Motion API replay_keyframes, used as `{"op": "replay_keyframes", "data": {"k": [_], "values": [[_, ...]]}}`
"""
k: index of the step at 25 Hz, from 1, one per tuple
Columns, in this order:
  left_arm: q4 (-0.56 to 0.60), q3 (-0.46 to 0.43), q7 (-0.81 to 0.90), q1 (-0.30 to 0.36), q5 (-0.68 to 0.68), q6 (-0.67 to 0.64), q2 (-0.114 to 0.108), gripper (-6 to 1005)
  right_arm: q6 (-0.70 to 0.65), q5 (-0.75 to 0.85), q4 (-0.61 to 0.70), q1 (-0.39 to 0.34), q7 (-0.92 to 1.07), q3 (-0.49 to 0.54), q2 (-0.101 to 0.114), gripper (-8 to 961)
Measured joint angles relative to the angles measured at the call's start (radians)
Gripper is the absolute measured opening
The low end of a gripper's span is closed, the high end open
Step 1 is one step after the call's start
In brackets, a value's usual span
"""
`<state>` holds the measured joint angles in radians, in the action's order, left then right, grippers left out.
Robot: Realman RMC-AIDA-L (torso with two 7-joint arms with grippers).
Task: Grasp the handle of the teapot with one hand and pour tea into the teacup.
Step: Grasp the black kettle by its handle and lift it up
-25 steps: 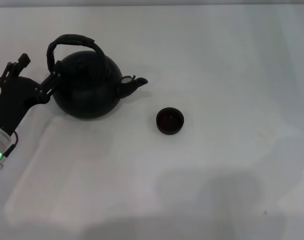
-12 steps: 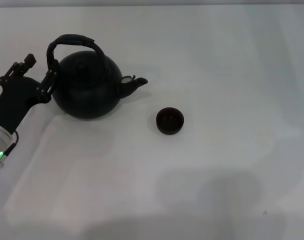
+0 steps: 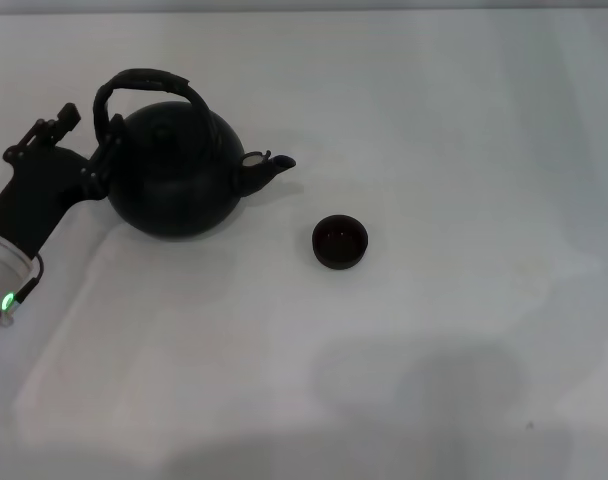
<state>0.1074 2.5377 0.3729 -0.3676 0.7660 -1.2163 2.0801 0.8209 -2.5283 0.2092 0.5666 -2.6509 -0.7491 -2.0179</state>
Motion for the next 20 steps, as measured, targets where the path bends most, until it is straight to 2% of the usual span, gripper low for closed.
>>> {"op": "replay_keyframes", "data": {"k": [6, 9, 13, 19, 20], "values": [[0.003, 0.003, -0.040, -0.007, -0.001, 0.006, 0.004, 589, 0.001, 0.002, -0.001, -0.001, 0.000, 0.000, -0.001, 856], [0.005, 0.003, -0.045, -0.007, 0.000, 0.006, 0.004, 510, 0.001, 0.002, -0.001, -0.002, 0.000, 0.000, -0.001, 856], [0.009, 0.003, -0.046, -0.005, 0.000, 0.006, 0.005, 278, 0.001, 0.002, -0.002, -0.002, 0.000, 0.001, -0.001, 856], [0.018, 0.002, -0.046, 0.000, 0.000, 0.006, 0.004, 116, 0.001, 0.002, -0.002, -0.002, 0.000, 0.001, -0.001, 856], [0.018, 0.001, -0.046, 0.000, 0.000, 0.006, 0.004, 116, 0.002, 0.002, -0.002, -0.002, 0.000, 0.001, -0.001, 856]]}}
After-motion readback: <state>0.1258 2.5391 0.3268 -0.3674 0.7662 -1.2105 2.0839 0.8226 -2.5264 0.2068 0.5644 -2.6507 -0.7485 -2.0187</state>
